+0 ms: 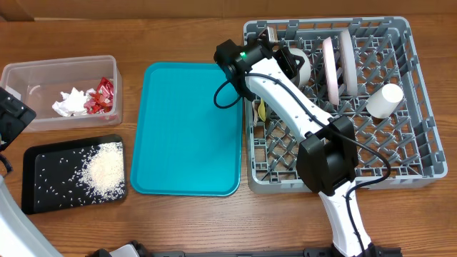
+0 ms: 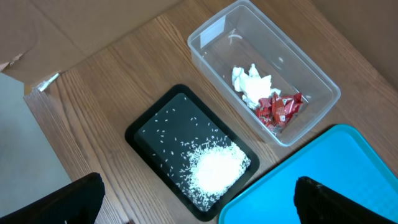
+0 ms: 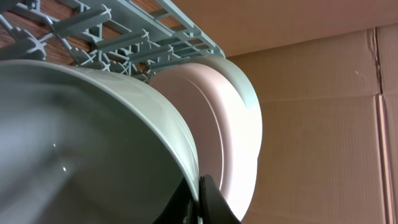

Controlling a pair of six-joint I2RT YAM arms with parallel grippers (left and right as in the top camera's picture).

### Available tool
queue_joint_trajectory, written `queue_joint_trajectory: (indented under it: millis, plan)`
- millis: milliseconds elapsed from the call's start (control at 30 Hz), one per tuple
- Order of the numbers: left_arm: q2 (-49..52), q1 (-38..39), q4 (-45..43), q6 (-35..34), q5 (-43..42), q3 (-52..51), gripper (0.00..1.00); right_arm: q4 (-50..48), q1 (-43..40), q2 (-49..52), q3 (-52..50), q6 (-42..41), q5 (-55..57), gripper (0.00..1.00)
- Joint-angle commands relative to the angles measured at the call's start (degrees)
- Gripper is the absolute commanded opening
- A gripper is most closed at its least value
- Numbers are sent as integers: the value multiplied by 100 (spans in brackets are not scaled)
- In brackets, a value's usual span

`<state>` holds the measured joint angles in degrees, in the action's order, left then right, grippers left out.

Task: Sort waste into correct bins and load items into the dishwasher rack
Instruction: 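Carry the bowl with the right gripper into the rack beside the plates, then lower the bowl into the rack slots with the right gripper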

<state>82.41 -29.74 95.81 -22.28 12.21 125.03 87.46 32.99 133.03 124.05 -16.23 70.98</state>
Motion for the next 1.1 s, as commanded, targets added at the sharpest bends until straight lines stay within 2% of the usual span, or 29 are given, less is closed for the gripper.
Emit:
queue_joint_trajectory:
  millis: [0, 167, 433, 600, 1067]
  plan:
    - [9, -24, -7, -44, 17, 96, 100, 31, 0, -35, 7, -26, 144, 4]
    - [9, -24, -7, -44, 17, 94, 100, 184, -42, -37, 9, -188, 573, 4]
    - [9, -24, -4, -44, 17, 85, 100, 208, -170, -37, 7, -205, 522, 4]
    - [9, -24, -4, -44, 17, 85, 100, 317, -413, -37, 7, -358, 365, 4]
    - [9, -24, -4, -44, 17, 85, 100, 378, -376, -24, 2, -352, -210, 4]
